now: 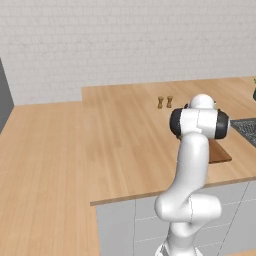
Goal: Pick up the sponge from the counter and clean the cutting board by briefly scrubbing or pressing down on the cutting board. Once finished, release the sponge.
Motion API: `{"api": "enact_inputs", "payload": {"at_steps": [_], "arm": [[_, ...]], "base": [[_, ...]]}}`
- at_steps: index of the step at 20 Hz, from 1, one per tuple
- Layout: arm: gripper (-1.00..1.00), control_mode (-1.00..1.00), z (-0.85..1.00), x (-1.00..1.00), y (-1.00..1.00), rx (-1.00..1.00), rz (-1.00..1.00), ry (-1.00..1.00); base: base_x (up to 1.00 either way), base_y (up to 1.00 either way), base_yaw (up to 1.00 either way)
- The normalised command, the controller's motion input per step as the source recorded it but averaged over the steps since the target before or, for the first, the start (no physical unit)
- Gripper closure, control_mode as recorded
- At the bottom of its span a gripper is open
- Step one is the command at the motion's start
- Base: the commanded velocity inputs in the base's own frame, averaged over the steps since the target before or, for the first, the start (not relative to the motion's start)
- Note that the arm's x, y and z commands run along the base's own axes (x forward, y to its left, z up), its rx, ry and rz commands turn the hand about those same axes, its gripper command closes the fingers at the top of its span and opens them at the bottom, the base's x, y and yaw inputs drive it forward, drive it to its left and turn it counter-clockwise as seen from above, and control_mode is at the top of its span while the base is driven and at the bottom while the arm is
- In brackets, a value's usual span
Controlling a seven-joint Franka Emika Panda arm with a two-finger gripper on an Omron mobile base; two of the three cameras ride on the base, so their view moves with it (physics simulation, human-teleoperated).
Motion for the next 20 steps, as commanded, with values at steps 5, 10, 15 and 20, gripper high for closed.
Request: {"api": "enact_inputs", "payload": {"at_steps": [5, 10, 15, 20], "arm": [[1.00, -1.00, -0.51, -0.93, 0.00, -0.01, 0.00, 0.01], [1.00, -1.00, -0.40, -0.99, 0.00, 0.00, 0.00, 0.07], [1.00, -1.00, -0.27, -0.96, 0.00, 0.00, 0.00, 0.10], [1.00, -1.00, -0.23, -0.80, 0.00, 0.00, 0.00, 0.11]], "base": [[0.00, 0.00, 0.00], [0.00, 0.00, 0.00], [0.00, 0.00, 0.00], [0.00, 0.00, 0.00]]}}
